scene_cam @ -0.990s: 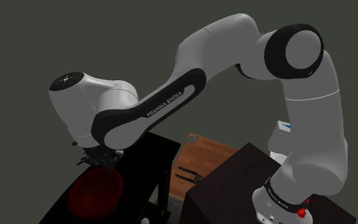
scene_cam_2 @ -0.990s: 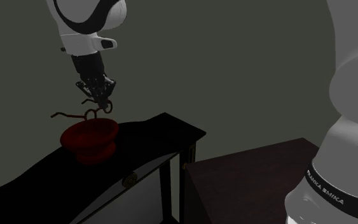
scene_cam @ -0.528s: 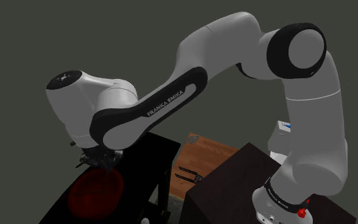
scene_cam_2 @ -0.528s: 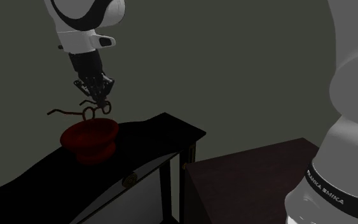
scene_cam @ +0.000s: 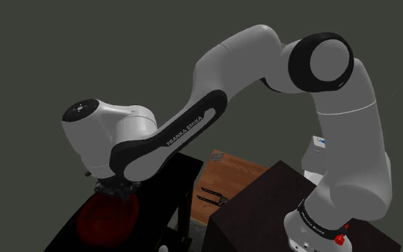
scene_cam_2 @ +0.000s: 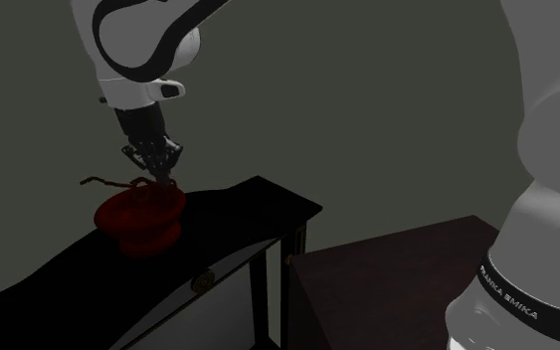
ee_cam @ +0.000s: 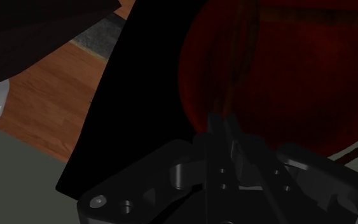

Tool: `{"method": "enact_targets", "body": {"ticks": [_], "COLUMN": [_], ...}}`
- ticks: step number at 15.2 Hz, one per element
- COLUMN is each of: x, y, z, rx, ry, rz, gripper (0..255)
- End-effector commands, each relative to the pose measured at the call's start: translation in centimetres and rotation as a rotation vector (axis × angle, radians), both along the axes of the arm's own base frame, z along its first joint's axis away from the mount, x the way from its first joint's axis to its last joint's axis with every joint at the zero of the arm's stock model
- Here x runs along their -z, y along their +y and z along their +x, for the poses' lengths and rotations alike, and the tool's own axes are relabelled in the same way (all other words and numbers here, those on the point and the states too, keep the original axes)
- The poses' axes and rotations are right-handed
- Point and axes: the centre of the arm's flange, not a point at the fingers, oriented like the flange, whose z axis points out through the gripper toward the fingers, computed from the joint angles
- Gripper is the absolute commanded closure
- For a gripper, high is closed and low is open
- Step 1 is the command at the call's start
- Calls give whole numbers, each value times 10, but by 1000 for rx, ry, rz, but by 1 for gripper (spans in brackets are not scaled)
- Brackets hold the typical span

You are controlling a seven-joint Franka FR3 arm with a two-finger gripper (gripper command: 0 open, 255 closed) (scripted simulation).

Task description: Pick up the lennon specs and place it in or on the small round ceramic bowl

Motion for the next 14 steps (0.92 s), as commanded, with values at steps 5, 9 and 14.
{"method": "enact_targets", "body": {"ticks": [5, 9, 14], "x": [15, 4, 30], "y": [2, 2, 2], "z": [-1, -13, -14], "rx": [-2, 23, 23], "ry": [-1, 34, 34], "rz": [2, 64, 64], "gripper": [255, 0, 0]}}
